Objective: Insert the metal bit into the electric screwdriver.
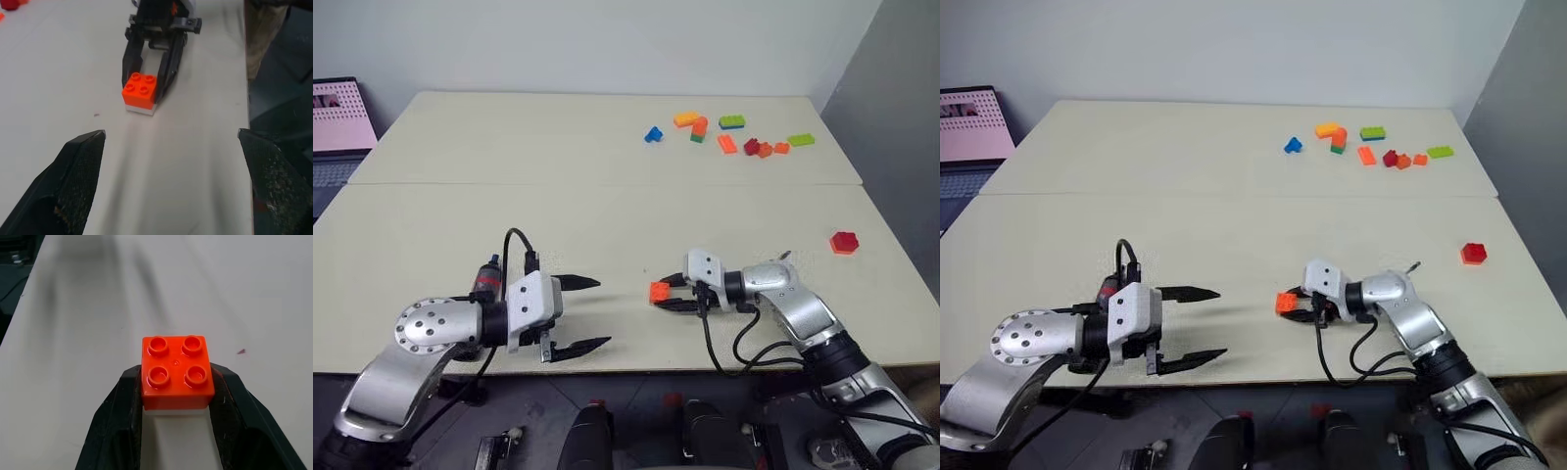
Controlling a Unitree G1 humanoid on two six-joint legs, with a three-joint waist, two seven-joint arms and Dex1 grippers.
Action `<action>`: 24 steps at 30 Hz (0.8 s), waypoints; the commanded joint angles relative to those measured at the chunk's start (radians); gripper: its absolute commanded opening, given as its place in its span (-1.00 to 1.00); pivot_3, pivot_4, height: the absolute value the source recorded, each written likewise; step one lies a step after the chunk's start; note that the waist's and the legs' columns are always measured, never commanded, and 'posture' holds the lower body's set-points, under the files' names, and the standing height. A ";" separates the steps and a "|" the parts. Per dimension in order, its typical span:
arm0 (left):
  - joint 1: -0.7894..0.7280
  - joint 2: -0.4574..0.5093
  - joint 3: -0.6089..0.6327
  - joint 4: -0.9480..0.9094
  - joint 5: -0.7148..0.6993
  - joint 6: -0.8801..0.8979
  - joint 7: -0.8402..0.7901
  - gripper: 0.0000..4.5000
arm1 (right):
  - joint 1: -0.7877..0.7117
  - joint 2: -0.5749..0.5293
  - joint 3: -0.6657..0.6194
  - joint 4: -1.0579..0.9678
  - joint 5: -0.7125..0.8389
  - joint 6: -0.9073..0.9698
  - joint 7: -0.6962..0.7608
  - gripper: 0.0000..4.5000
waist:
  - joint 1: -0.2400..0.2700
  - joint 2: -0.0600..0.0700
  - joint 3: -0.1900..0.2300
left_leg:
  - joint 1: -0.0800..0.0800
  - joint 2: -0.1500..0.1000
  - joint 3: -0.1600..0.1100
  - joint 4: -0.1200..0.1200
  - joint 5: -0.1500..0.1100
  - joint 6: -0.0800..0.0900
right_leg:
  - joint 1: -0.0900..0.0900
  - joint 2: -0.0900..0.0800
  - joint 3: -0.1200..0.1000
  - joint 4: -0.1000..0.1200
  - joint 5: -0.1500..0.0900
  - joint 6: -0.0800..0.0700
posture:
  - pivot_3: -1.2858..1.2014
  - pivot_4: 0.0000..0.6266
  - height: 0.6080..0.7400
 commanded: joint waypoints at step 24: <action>-0.301 -0.286 -0.264 0.135 0.038 -0.095 -0.002 1.00 | 0.309 0.132 -0.703 -0.070 -0.021 0.137 -0.894 -0.35 | -0.021 0.004 -0.004 | 0.003 0.000 0.003 0.002 0.002 0.003 | 0.001 0.003 0.007 0.001 0.004 -0.002 | 0.03 -0.52 1.00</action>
